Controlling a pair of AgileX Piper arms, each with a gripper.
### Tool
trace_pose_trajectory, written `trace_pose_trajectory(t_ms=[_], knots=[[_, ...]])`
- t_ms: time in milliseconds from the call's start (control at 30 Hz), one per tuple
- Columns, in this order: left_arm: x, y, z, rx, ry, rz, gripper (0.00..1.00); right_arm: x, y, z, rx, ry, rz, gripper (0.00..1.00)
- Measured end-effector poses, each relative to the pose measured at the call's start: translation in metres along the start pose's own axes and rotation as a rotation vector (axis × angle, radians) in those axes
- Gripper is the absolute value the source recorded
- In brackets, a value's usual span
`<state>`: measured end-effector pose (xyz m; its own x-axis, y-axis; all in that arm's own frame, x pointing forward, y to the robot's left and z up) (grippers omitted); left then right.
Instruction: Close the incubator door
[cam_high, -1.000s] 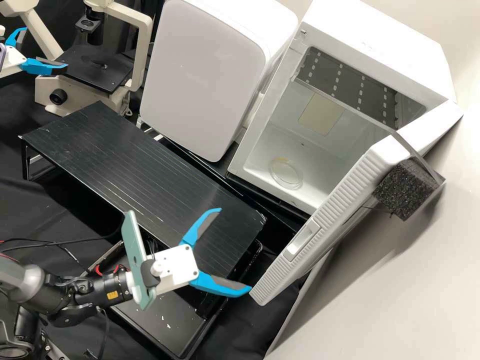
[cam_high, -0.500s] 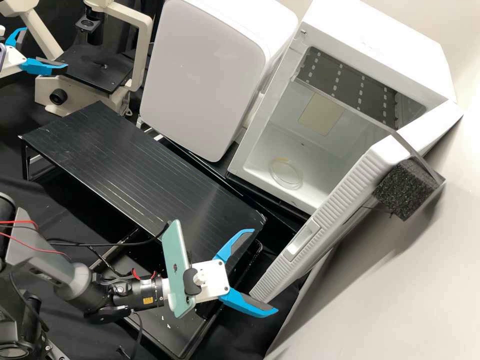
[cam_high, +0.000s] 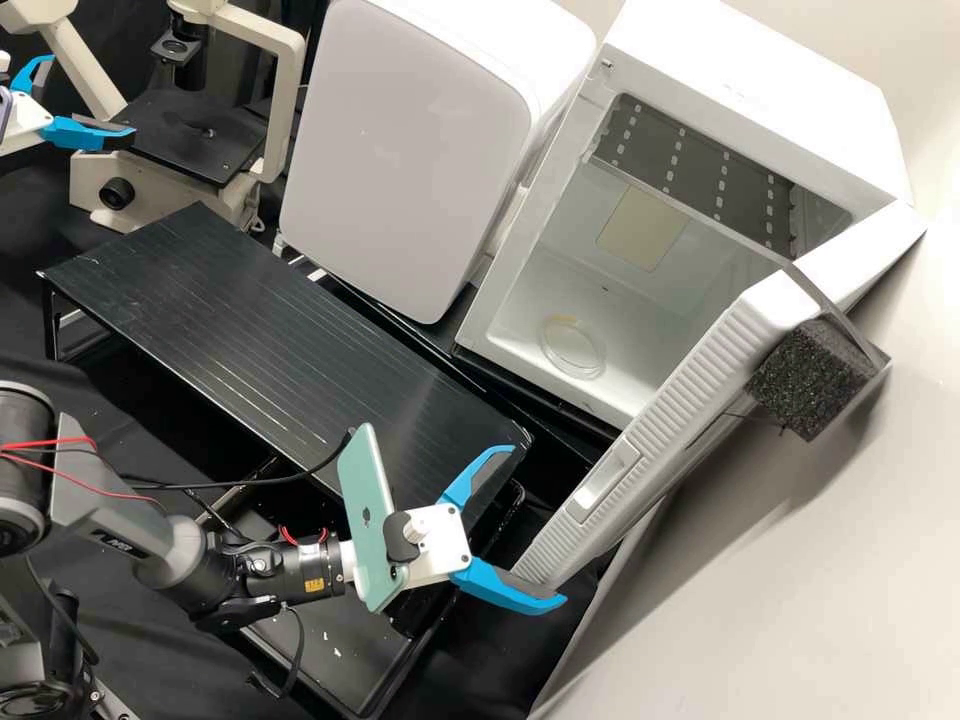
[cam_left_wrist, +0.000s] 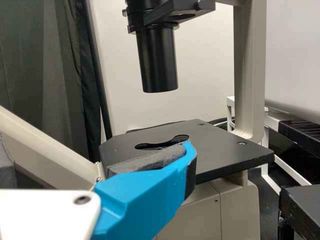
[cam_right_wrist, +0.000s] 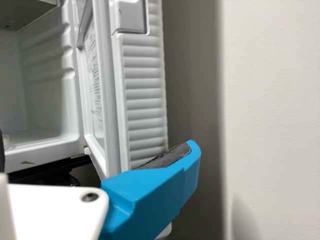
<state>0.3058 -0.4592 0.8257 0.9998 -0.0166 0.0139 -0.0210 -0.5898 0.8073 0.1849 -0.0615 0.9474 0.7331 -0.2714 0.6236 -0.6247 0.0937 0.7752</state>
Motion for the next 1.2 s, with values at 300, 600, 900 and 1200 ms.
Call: trace_pose_trajectory(t_ms=[300, 600, 900, 1200], knots=[[0.0, 0.0, 0.0, 0.0, 0.0, 0.0, 1.0, 0.0, -0.002, -0.002, 0.003, 0.006, -0.008, 1.0], [0.0, 0.0, 0.0, 0.0, 0.0, 0.0, 1.0, 0.0, -0.002, -0.002, 0.003, 0.006, -0.008, 1.0], [0.0, 0.0, 0.0, 0.0, 0.0, 0.0, 1.0, -0.004, -0.001, -0.004, 0.027, 0.022, -0.015, 1.0], [0.0, 0.0, 0.0, 0.0, 0.0, 0.0, 1.0, -0.065, -0.004, -0.053, 0.243, 0.327, -0.255, 1.0]])
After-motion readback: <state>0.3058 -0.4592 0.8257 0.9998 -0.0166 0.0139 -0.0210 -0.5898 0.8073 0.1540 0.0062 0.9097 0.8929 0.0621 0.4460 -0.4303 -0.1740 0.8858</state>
